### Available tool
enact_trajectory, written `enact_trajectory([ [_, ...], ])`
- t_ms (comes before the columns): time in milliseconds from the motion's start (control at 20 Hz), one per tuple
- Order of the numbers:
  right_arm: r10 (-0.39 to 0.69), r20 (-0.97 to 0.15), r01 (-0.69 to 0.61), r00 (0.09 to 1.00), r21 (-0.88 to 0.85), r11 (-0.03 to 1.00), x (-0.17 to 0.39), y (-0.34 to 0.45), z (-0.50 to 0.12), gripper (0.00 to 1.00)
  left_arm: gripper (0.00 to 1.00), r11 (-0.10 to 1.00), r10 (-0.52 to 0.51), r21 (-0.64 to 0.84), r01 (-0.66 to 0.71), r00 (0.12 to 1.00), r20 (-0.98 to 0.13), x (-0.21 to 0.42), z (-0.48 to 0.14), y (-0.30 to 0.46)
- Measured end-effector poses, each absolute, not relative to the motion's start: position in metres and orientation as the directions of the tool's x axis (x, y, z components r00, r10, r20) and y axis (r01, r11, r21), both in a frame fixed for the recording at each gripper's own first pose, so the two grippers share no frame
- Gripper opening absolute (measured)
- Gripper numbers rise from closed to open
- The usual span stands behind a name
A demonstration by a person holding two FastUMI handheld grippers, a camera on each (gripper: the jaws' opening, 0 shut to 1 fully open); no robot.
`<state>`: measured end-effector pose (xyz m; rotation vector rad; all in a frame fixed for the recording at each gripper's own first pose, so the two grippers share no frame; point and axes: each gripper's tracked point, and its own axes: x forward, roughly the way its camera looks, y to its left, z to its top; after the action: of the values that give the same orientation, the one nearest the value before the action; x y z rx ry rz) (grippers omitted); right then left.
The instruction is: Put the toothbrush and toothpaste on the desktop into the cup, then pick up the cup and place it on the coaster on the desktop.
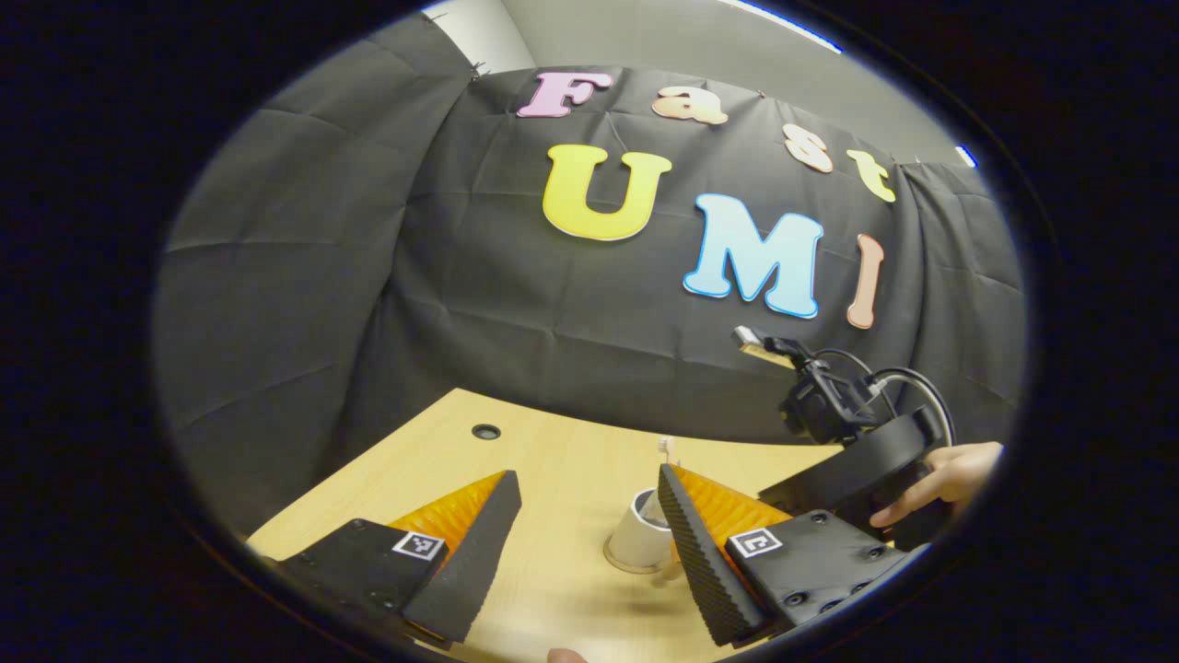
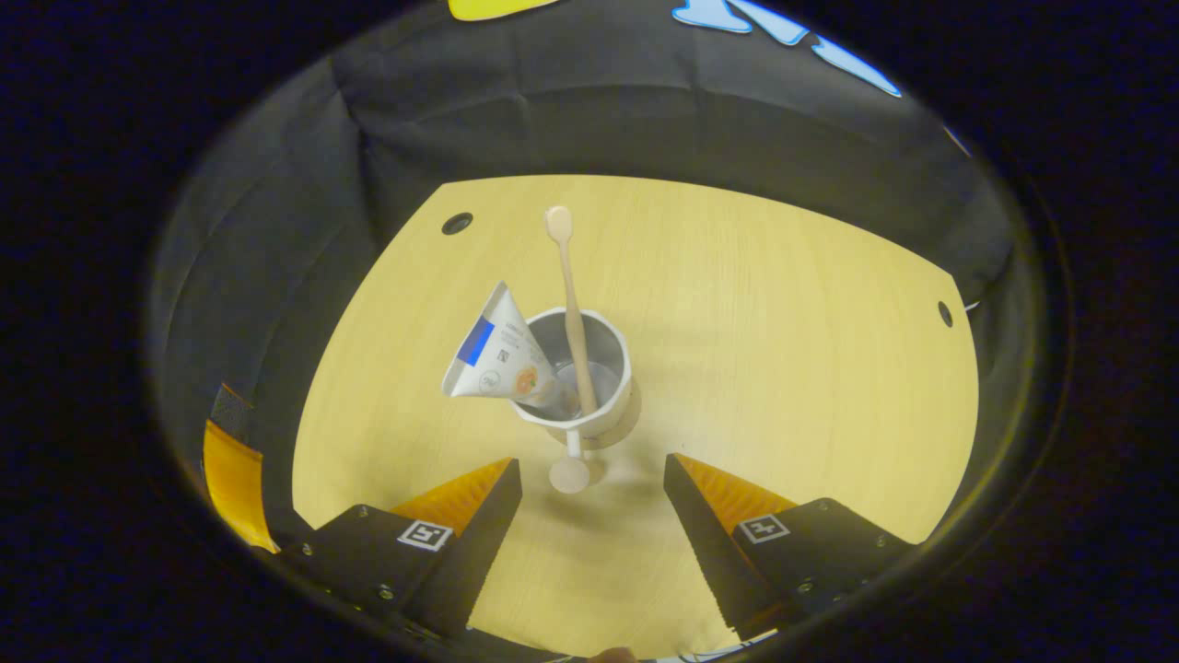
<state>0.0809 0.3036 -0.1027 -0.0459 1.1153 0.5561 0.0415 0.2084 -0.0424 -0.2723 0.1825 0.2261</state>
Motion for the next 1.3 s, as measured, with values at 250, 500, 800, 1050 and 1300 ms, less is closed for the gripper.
enact_trajectory([
  [250, 0.376, -0.794, -0.378, 0.477, 0.201, 0.904, 0.082, 0.236, -0.069, 0.96, 0.96, 0.953, 0.147, -0.234, -0.193, 0.969, -0.199, 0.056, -0.034, 0.177],
  [500, 0.33, -0.691, -0.319, 0.643, 0.151, 0.936, 0.086, 0.174, -0.042, 0.96, 0.98, 0.962, 0.115, -0.224, -0.155, 0.976, -0.183, 0.071, -0.023, 0.141],
  [800, 0.313, -0.529, -0.304, 0.789, 0.106, 0.947, 0.088, 0.125, -0.007, 0.96, 0.96, 0.968, 0.087, -0.219, -0.119, 0.985, -0.148, 0.08, -0.004, 0.093],
  [1050, 0.318, -0.312, -0.318, 0.896, 0.051, 0.947, 0.08, 0.099, 0.029, 0.96, 0.96, 0.966, 0.084, -0.235, -0.11, 0.99, -0.117, 0.076, 0.011, 0.068],
  [1300, 0.326, -0.136, -0.328, 0.936, 0.007, 0.945, 0.066, 0.072, 0.059, 0.92, 0.96, 0.967, 0.121, -0.217, -0.13, 0.991, -0.052, 0.063, 0.036, 0.049],
])
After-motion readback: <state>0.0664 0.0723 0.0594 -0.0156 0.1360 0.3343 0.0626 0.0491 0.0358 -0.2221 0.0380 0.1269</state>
